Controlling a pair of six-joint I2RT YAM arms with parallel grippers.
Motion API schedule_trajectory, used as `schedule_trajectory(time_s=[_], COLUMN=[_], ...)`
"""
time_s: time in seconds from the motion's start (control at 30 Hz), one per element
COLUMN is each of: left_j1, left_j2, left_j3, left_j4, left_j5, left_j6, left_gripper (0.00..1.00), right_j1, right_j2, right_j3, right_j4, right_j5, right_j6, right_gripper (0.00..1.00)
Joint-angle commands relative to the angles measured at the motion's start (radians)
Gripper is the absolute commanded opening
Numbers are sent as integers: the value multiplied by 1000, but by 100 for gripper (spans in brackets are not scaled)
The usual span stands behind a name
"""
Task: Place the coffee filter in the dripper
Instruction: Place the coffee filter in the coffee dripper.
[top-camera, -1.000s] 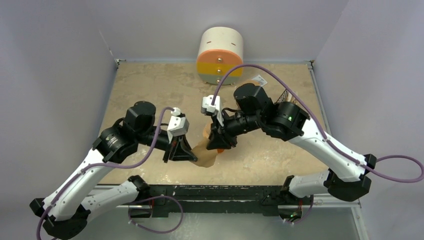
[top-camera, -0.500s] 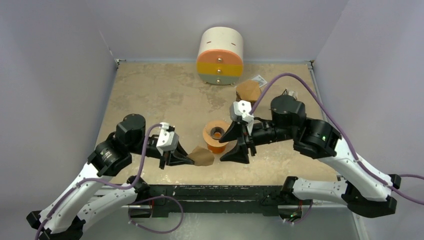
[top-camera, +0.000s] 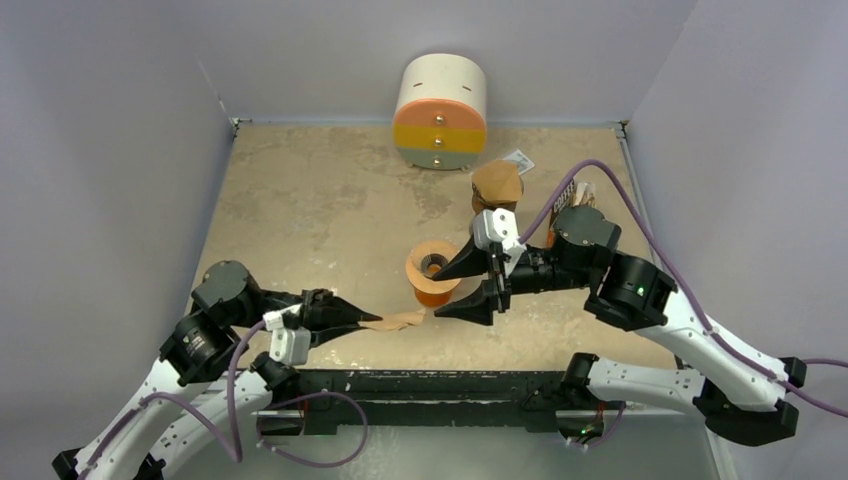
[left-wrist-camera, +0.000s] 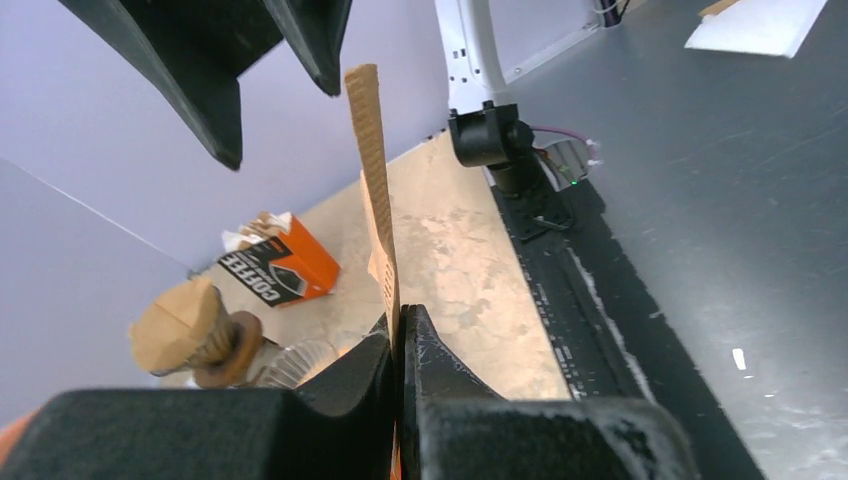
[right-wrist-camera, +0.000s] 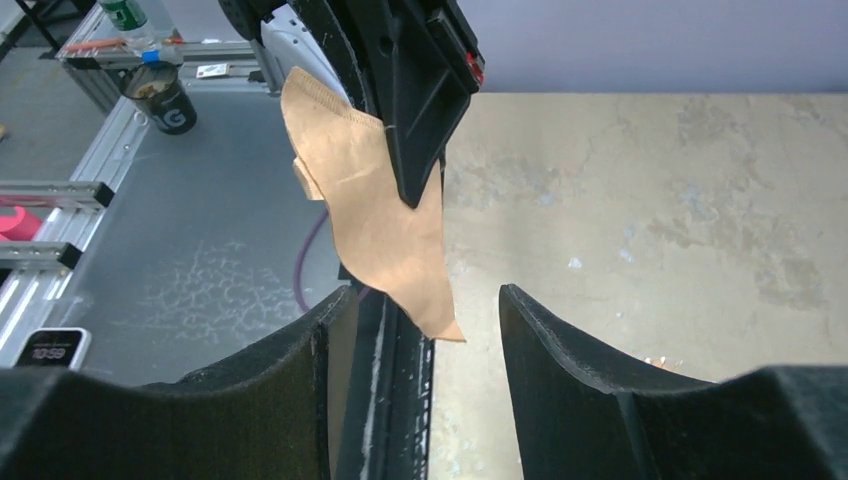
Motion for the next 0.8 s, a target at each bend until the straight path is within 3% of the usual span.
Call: schedule_trajectory(time_s=[0.0,0.3,0.47,0.77], left_j1=[-2,-2,-3,-3], left_j2=[20,43,37,24], left_j3=[0,42,45,40], left_j4=[63,8,6,-1], left_j5=[-13,-94,-112,-149], left_j6=[170,324,349,366], left_gripper=[0,0,0,0], right_j1=[5,9,23,36], right_j2=[-6,-49,-33,-14], right_j3=[-32,-201,-210,-182], right_j4=[164,503,518,493], right_j5=[-66,-203,-263,-319], right_j6=[-98,-321,-474,-536], right_gripper=[56,54,50,39])
